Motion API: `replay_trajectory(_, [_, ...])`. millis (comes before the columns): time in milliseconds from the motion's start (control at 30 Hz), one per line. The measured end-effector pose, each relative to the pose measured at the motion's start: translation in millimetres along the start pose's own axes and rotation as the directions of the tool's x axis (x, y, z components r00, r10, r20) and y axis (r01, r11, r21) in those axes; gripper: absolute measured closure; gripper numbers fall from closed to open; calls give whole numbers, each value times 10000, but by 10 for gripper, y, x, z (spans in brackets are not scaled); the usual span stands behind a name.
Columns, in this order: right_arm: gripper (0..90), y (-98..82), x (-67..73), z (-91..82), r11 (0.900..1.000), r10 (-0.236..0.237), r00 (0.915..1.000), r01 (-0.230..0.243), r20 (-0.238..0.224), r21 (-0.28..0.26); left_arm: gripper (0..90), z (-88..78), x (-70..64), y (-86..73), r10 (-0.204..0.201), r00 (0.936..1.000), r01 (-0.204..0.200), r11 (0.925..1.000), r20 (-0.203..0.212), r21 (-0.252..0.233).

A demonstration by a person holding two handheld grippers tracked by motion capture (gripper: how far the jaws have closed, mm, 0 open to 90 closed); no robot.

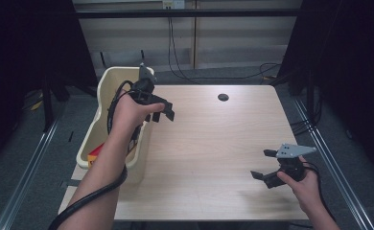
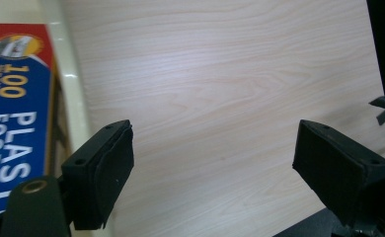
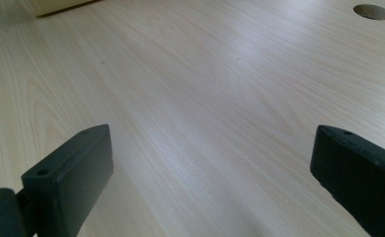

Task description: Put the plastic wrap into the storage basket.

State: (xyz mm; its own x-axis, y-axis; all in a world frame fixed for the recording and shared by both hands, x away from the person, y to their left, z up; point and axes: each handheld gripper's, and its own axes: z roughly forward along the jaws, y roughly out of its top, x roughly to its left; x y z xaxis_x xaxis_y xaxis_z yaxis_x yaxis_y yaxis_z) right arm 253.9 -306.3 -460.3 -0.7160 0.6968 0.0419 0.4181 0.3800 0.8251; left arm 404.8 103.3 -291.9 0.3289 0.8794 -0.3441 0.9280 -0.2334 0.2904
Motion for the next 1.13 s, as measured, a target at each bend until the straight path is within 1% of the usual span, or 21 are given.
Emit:
replay_trajectory(33, [27,2,1,1,10000,-33,10000,33,1,-17,152,19,-28,-2,22,10000,-22,10000,44,26])
replay_trajectory(100, [27,3,3,4,10000,-20,10000,20,-42,-17,152,69,-78,-2,187,9996,-189,9998,193,71])
replay_trajectory(167, [27,2,6,6,10000,-37,10000,37,-63,6,152,101,-111,0,399,9989,-401,9992,241,80])
replay_trajectory(200, [27,2,7,7,10000,-49,10000,50,-53,19,151,125,-137,-4,372,9989,-374,9993,302,49])
replay_trajectory(300, [27,3,8,7,10000,-41,10000,41,-64,16,149,212,-204,-16,490,9979,-495,9987,420,111])
replay_trajectory(333, [27,3,8,7,10000,-41,10000,41,-64,16,146,212,-204,-16,490,9979,-495,9987,420,111])
replay_trajectory(367, [27,2,7,9,10000,-39,10000,39,-60,23,145,267,-243,-27,615,9968,-623,9979,503,155])
replay_trajectory(400, [27,2,7,9,10000,-39,10000,39,-60,23,142,267,-243,-27,615,9968,-623,9979,503,155])
replay_trajectory(433, [27,3,7,8,10000,-43,10000,43,-71,18,141,315,-263,-37,702,9957,-715,9973,598,193])
replay_trajectory(467, [27,3,7,8,10000,-43,10000,43,-71,18,142,315,-263,-37,702,9957,-715,9973,598,193])
replay_trajectory(533, [27,2,6,6,10000,-53,10000,53,-71,8,142,393,-282,-54,784,9945,-802,9965,689,229])
replay_trajectory(567, [27,2,7,7,10000,-56,9999,56,-86,20,143,414,-294,-61,675,9950,-689,9975,737,166])
replay_trajectory(633, [27,2,9,7,10000,-55,9999,55,-89,15,142,474,-305,-72,789,9941,-812,9963,738,288])
replay_trajectory(733, [27,2,10,8,10000,-63,9999,63,-85,13,143,545,-334,-91,845,9933,-866,9960,791,238])
replay_trajectory(767, [27,2,10,8,10000,-55,10000,55,-67,29,143,562,-339,-95,941,9926,-966,9949,770,284])
replay_trajectory(833, [27,1,11,13,10000,-57,9999,57,-98,42,142,620,-360,-115,887,9918,-911,9956,920,219])
replay_trajectory(867, [27,1,11,16,10000,-67,9999,67,-101,48,142,636,-361,-119,967,9912,-997,9946,909,289])
replay_trajectory(933, [26,0,14,21,9999,-78,9999,79,-100,61,142,698,-385,-141,932,9908,-964,9949,981,291])
replay_trajectory(967, [26,0,14,23,9999,-98,9999,98,-71,73,143,732,-389,-150,985,9888,-1027,9942,1124,322])
replay_trajectory(1000, [27,-1,16,24,9999,-89,9999,90,-146,115,144,757,-401,-162,932,9893,-968,9949,1124,275])
replay_trajectory(1133, [26,-2,21,18,9999,-58,10000,59,-53,108,143,850,-414,-185,959,9883,-992,9948,1184,227])
